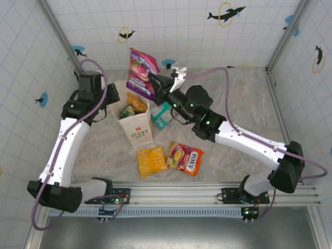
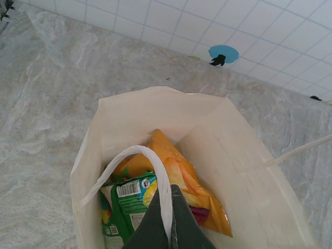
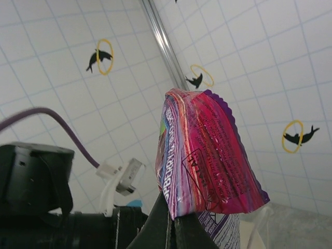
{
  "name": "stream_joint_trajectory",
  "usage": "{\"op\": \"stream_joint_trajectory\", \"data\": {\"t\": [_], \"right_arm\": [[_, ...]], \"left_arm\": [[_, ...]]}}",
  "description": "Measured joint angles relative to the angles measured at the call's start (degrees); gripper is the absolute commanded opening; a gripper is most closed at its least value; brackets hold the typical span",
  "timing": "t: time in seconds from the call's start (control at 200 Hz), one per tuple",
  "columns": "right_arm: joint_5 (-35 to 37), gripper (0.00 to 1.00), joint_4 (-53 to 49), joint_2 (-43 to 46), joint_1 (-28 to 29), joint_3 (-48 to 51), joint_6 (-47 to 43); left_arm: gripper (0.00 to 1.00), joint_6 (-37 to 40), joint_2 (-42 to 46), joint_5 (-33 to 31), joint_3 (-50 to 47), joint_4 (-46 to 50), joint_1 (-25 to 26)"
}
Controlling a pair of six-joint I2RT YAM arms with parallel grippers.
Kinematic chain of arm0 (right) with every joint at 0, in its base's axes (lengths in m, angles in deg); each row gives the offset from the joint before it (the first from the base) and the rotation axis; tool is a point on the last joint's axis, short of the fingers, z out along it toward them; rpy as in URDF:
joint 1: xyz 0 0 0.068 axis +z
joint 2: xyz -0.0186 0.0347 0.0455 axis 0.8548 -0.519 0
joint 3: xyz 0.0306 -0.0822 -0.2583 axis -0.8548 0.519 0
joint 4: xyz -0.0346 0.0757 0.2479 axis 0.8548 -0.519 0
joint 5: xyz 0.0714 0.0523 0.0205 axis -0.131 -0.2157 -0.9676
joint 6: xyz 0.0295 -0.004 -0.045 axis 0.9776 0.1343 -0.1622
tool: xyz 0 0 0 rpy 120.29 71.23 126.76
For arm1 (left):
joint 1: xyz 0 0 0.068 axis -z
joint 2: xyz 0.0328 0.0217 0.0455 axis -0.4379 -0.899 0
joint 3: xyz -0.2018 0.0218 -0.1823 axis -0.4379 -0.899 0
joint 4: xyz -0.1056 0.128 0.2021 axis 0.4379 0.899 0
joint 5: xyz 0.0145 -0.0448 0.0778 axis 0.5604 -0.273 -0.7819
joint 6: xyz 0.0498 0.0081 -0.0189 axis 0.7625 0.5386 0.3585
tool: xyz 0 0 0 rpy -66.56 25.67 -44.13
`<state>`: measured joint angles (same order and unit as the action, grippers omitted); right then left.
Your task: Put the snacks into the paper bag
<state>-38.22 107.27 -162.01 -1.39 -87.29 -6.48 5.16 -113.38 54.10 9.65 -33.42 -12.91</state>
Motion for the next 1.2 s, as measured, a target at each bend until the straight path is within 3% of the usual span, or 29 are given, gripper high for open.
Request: {"op": "stream_joint_trajectory", "data": {"t": [0.24,0.736,0.806,0.886,0.931,1.201], "right_arm": [[0.44,0.00,-2.36,-6.60,0.04,-2.01,-0.24],[0.81,0.00,-5.11,-11.43,0.31,-5.46,-1.27],[0.70,0.07,-5.18,-11.96,0.37,-5.51,-1.27],[0.26,0.30,-6.01,-13.03,0.42,-6.60,-1.25],[-0.11,0.35,-6.32,-13.70,0.42,-7.43,-1.42],[-1.33,0.39,-6.32,-14.01,0.42,-8.22,-1.70]], "left_arm": [[0.00,0.00,0.11,0.00,0.00,0.00,0.00],[0.00,0.02,0.61,0.00,0.00,0.00,0.00],[0.00,0.02,0.61,-0.02,0.00,0.00,0.00],[0.00,0.02,0.61,0.00,0.00,0.00,0.00],[0.00,0.02,0.61,0.00,0.00,0.00,0.00],[0.00,0.02,0.61,0.00,0.00,0.00,0.00]]}}
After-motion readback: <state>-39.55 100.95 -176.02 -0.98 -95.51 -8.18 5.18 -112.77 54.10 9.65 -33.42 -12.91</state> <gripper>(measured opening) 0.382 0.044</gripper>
